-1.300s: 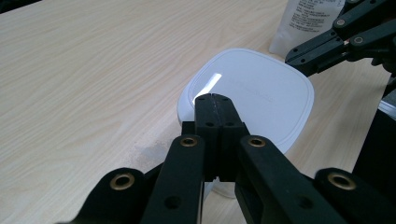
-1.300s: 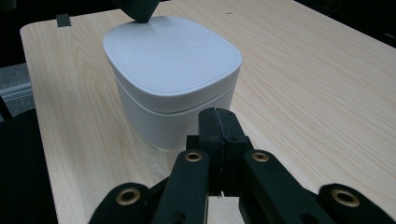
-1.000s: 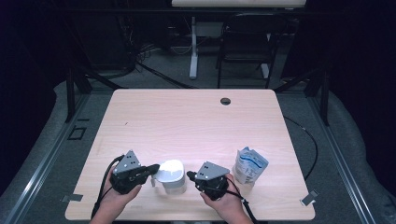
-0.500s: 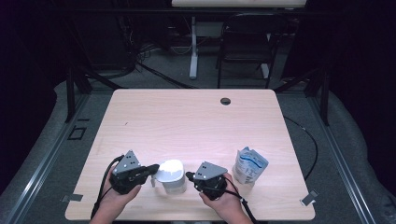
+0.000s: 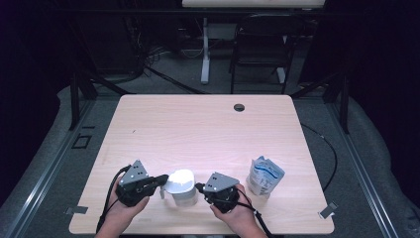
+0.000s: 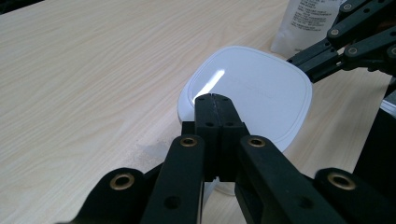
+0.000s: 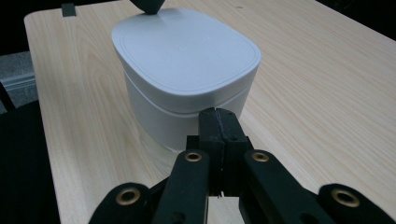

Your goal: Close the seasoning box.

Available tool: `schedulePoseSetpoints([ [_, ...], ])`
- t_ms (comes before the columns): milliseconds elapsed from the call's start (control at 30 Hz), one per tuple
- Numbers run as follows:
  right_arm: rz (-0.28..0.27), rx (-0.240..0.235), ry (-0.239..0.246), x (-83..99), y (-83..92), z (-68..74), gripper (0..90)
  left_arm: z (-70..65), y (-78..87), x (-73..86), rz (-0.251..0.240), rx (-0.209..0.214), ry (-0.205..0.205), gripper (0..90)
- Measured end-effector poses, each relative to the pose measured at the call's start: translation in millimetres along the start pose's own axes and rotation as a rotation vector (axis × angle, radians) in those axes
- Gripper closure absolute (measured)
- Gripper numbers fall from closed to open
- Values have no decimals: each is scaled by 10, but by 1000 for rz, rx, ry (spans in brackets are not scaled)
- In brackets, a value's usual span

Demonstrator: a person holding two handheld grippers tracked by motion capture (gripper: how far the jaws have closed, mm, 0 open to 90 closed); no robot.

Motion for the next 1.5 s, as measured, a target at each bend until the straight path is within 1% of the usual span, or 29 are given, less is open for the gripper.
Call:
schedulePoseSetpoints([
  [167, -5, -3, 11, -35, 5, 21, 900, 6, 1, 4, -5, -2, 3, 900],
  [633, -11, -1, 11, -63, 10, 31, 900, 11, 2, 7, -8, -5, 8, 900],
  [700, -3, -1, 16, -62, 17, 29, 900, 12, 5, 9, -6, -8, 6, 900],
  [833, -15, -3, 9, -80, 30, 35, 900, 19, 21, 22, -7, -20, 11, 900],
  [967, -18, -2, 15, -100, 39, 50, 900, 34, 49, 50, -4, -26, 17, 867],
  [1133, -18, -5, 25, -122, 41, 55, 900, 55, 76, 61, -8, -34, 29, 851],
  [1200, -21, -6, 23, -125, 41, 55, 900, 59, 83, 70, -8, -38, 28, 834],
  [1267, -22, -6, 21, -127, 42, 56, 900, 67, 97, 85, -6, -43, 35, 813],
  [1300, -22, -7, 21, -129, 44, 56, 900, 70, 99, 91, -11, -44, 47, 803],
  [1333, -24, -9, 21, -133, 45, 56, 900, 78, 108, 101, -9, -47, 51, 796],
  [1500, -36, -12, 14, -161, 56, 50, 900, 120, 137, 145, -12, -67, 60, 736],
])
Point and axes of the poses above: each handheld gripper's, and its own axes: y roughly backward along the jaws, x roughly out of its underside, z roughly to its left, the point moved 10 cm from there along -y, roughly forward along the jaws, and after that the axes turned 6 degrees about -y, right-handed, at the moved point
